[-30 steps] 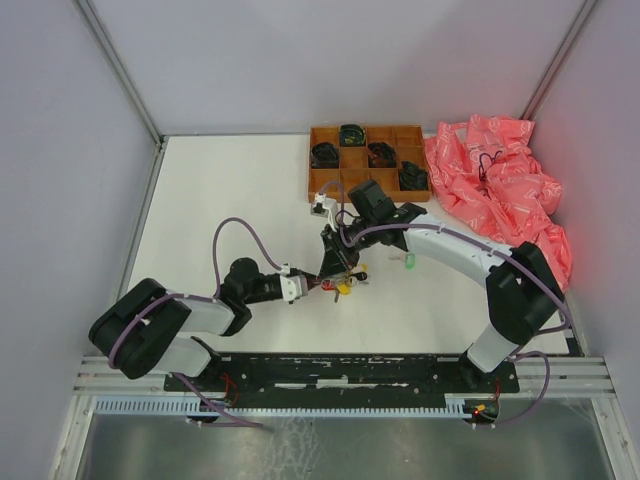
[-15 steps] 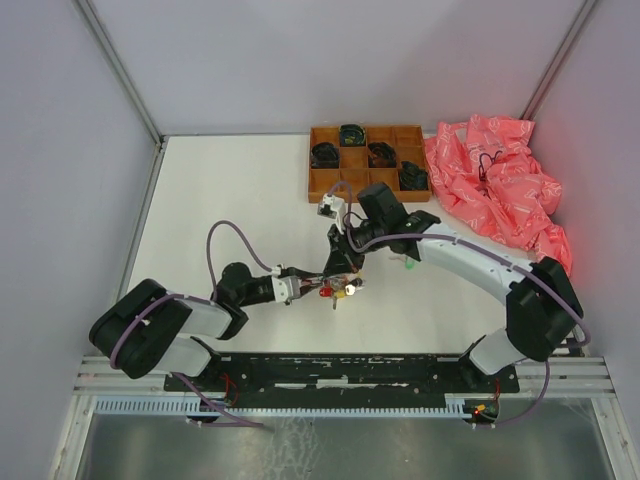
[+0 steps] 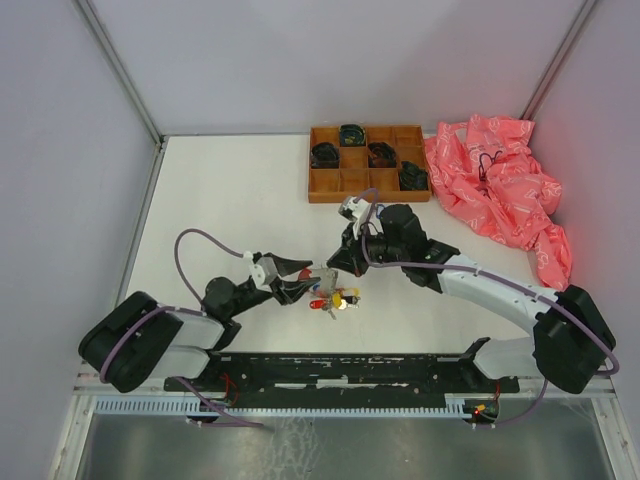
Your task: Put the keys on the keyring
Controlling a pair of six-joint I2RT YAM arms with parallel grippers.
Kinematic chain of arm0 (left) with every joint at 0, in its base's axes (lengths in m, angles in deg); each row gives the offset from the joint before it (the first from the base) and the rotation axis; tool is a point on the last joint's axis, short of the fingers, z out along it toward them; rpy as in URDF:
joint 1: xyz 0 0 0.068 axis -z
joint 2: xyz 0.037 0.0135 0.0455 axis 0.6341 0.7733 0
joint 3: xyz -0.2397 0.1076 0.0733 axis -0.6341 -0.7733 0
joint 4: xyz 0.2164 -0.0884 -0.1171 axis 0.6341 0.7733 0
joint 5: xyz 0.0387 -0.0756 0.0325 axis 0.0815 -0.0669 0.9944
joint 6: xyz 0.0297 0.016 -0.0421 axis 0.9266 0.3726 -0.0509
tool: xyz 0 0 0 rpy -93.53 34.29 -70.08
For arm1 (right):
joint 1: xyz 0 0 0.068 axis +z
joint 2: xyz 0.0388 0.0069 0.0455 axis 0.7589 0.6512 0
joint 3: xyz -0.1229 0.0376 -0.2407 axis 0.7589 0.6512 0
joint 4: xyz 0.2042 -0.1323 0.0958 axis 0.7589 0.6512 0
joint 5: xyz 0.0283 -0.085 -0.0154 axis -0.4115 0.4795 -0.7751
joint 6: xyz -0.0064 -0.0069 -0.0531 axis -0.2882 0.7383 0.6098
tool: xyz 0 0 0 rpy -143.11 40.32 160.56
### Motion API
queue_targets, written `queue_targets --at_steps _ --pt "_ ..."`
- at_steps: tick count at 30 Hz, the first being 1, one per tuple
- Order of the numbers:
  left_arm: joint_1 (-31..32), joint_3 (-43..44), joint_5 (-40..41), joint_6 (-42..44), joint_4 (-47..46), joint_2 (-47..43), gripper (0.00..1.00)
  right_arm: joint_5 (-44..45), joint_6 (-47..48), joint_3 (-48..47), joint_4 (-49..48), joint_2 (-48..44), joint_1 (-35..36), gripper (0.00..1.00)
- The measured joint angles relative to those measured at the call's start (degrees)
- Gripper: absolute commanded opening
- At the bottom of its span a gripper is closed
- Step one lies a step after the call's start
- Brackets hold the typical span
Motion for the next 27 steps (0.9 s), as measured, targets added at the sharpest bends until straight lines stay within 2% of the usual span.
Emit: queue_targets --at_steps 5,10,15,21,27 --pt "0.0 -0.15 5.03 -9.33 2.82 -7.65 0.55 8.66 -2.19 3.67 -7.17 -2.32 1.64 0.01" --pt "0.0 3.48 9.53 -15.23 19.85 -19.43 0.57 17.4 -2.25 5.68 -12.04 -4.7 4.63 0.01" --pt "0.0 4.24 15.17 -17.68 27.69 -26.12 0.58 20.24 -2.29 6.6 -15.56 -4.79 5.6 0.01" --pt "0.0 4.0 17.92 -22.6 27.61 -22.75 0.58 21.29 -2.58 7.52 -17.46 -4.79 5.73 0.01" --pt "-0.26 4.15 14.6 -30.16 21.9 -11.93 0.57 21.35 -2.71 7.58 -17.94 -4.79 5.86 0.01"
